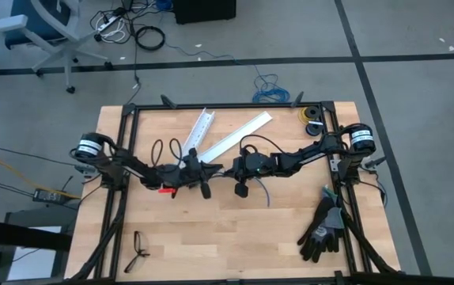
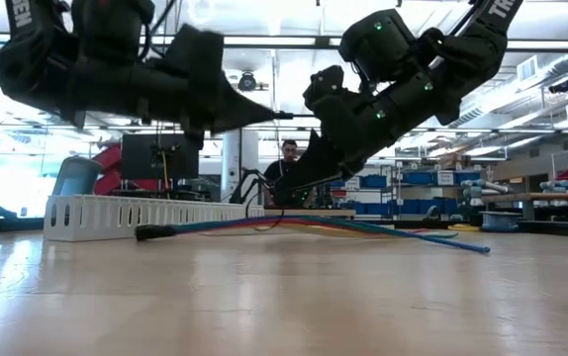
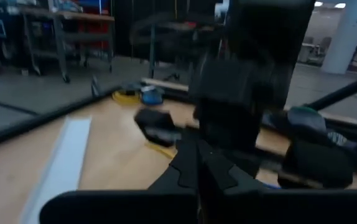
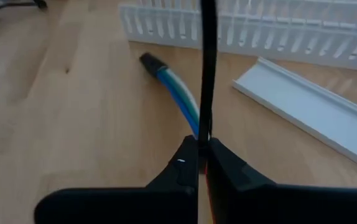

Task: Ziptie cables
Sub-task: Wrap the cable wires with the black zip tie

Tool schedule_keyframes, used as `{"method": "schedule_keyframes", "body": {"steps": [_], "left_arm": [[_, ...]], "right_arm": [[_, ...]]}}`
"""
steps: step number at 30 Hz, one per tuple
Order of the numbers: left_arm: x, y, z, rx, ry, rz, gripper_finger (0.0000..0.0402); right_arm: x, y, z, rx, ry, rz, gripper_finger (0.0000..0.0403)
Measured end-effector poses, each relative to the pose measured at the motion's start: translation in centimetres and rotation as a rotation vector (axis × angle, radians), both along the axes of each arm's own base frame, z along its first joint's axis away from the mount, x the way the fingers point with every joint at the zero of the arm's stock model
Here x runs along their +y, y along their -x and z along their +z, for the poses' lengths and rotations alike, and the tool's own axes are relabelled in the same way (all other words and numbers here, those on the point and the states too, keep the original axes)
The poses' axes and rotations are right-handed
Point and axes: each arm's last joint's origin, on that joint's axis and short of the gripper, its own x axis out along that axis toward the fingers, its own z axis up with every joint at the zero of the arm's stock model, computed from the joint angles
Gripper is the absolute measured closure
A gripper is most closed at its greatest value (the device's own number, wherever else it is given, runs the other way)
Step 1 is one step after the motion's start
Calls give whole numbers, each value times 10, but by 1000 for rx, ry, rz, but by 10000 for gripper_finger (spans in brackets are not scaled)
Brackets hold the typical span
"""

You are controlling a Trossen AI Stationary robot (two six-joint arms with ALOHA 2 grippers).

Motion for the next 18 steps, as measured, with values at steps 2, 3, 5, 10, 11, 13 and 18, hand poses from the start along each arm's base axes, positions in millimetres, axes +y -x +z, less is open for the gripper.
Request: {"method": "schedule_keyframes", "body": {"steps": [2,3,5,10,11,13,18], "left_arm": [[0,2,9,-24,-19,6,401],[1,3,13,-38,-27,13,401],[1,5,20,-58,-38,31,401],[4,11,37,-98,-75,98,401],[4,12,40,-101,-88,111,401],[5,15,46,-111,-107,139,401],[9,22,56,-79,-158,248,401]], "right_arm": [[0,1,-1,11,-2,0,395],[0,1,-1,15,-4,-1,395],[0,1,-2,26,-9,-5,395],[0,2,-3,34,-20,-11,395],[0,2,-3,36,-20,-12,395],[1,2,-4,40,-19,-12,395],[4,3,-5,58,-11,-20,395]]}}
